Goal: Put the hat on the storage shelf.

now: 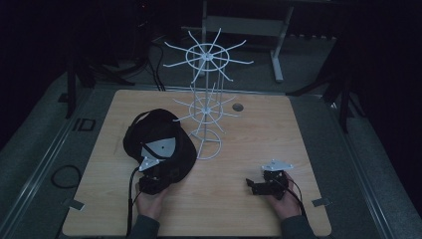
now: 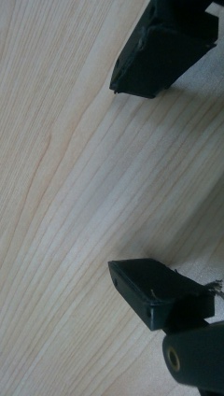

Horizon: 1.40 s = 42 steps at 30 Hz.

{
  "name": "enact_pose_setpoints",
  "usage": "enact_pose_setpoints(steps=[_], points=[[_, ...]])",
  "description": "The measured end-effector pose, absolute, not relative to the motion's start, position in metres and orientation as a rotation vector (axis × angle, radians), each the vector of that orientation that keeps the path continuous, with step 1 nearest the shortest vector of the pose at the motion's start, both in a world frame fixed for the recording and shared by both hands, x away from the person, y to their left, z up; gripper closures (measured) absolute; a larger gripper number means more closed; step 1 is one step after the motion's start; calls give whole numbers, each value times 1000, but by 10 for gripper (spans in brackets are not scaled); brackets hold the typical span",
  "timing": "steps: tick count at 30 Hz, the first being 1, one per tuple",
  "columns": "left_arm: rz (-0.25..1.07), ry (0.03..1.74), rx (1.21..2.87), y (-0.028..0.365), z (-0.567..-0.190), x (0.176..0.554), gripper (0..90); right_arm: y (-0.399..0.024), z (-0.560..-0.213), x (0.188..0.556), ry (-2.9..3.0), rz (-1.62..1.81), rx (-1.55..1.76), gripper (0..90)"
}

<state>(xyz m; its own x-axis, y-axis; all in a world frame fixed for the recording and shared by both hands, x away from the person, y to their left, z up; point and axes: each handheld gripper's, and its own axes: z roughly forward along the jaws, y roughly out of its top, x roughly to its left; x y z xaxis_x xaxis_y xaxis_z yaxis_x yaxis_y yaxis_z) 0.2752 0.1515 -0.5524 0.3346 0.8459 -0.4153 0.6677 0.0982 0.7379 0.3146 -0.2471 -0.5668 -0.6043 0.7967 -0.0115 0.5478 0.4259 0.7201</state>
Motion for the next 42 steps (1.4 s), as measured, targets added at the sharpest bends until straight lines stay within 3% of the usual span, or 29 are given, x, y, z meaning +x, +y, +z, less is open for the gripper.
enact_pose_setpoints(steps=[12,21,42], points=[[241,1422,1615,164,-544,276,774,-247,-567,315,2334,985,1151,119],[276,1436,1599,179,-534,275,863,-247,-567,315,2334,984,1152,119],[330,1420,1598,193,-516,277,867,-247,-567,315,2333,984,1152,118]])
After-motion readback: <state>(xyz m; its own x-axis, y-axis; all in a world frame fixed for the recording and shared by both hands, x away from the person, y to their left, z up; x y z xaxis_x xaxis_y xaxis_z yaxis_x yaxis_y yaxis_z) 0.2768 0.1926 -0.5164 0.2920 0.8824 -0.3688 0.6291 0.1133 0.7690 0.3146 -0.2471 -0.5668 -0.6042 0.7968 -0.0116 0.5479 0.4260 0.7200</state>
